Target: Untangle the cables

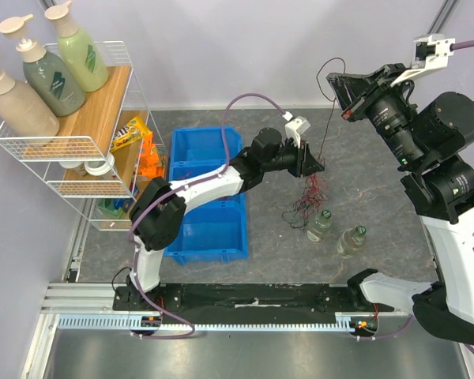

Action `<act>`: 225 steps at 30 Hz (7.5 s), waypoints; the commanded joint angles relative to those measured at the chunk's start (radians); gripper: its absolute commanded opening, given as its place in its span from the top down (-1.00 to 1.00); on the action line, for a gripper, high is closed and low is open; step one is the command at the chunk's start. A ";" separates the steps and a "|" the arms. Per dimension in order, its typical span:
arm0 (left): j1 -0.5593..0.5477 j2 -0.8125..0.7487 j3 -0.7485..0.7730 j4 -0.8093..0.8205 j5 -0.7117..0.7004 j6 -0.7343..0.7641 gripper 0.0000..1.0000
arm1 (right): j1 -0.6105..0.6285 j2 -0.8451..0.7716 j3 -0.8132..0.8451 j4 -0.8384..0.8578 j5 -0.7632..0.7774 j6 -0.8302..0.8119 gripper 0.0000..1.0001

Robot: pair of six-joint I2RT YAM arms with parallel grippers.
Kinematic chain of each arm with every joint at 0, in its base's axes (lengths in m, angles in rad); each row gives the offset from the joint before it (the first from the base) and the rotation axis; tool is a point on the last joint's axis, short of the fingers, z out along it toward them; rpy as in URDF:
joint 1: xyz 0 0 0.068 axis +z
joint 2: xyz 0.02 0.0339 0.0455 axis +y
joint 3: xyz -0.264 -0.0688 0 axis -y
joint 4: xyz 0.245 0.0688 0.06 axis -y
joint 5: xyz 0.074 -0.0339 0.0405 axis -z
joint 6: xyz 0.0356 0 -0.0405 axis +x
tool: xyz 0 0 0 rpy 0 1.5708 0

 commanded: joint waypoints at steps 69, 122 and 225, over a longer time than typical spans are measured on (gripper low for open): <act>0.196 -0.381 -0.243 -0.245 0.112 -0.092 0.15 | -0.018 -0.055 -1.042 0.331 -0.162 0.060 1.00; 0.042 -0.409 -0.254 -0.250 -0.173 -0.020 0.96 | -0.017 -0.208 -1.002 0.229 -0.145 0.063 1.00; 0.114 -0.779 0.646 -0.776 -0.454 0.407 0.96 | -0.570 0.642 -0.506 0.055 0.320 -0.137 0.86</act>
